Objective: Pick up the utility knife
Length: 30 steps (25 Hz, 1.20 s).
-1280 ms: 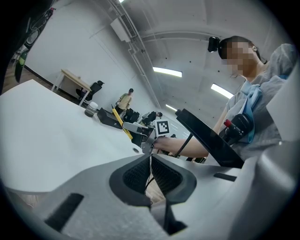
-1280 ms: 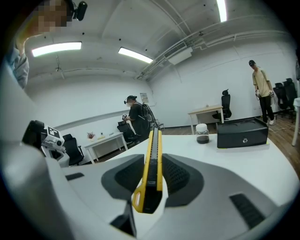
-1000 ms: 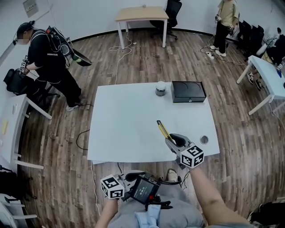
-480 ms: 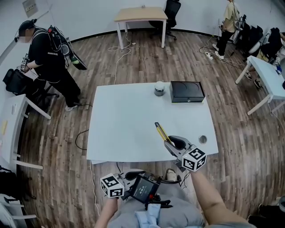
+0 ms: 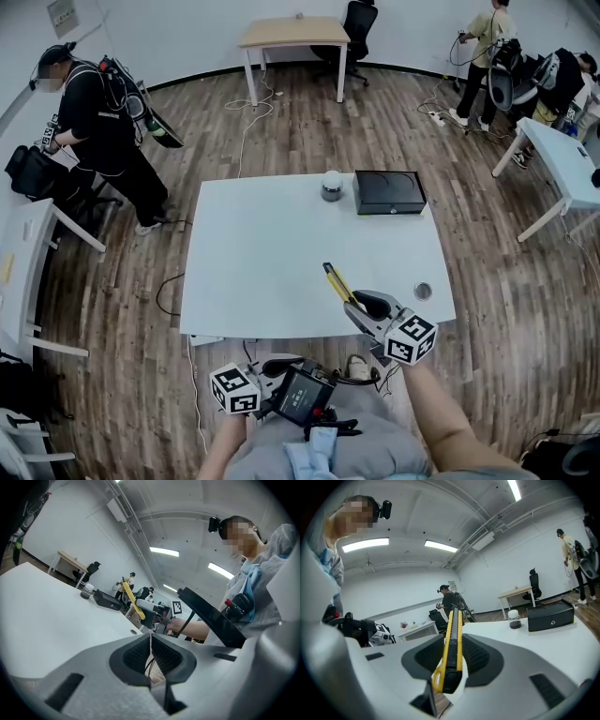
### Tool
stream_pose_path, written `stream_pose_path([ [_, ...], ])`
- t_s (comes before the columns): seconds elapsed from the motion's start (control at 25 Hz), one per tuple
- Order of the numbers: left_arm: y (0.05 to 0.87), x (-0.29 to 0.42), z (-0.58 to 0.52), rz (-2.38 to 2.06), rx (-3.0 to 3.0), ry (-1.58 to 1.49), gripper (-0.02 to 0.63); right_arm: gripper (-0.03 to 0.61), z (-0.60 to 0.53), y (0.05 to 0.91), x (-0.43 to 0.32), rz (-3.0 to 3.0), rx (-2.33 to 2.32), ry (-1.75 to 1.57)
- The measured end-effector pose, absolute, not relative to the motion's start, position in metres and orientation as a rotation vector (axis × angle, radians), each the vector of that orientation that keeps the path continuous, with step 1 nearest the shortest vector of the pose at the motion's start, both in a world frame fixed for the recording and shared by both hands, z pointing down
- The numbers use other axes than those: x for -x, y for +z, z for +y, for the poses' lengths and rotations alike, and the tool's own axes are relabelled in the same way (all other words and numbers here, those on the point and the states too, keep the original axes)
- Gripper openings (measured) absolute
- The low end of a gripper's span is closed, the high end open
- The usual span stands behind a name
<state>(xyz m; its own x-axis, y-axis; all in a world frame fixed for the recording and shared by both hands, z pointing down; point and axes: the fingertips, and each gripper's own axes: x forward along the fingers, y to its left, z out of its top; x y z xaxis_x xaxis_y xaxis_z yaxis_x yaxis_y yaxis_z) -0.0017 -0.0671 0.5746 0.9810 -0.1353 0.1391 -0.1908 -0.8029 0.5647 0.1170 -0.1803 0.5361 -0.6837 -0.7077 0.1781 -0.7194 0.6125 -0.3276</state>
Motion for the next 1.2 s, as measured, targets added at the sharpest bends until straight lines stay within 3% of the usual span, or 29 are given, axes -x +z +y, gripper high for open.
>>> stream_pose_path([
  [1.2,0.575,-0.002,-0.065,-0.217,-2.513,0.136,0.018,0.13,-0.169,0.523,-0.103,-2.871,-1.127,0.637],
])
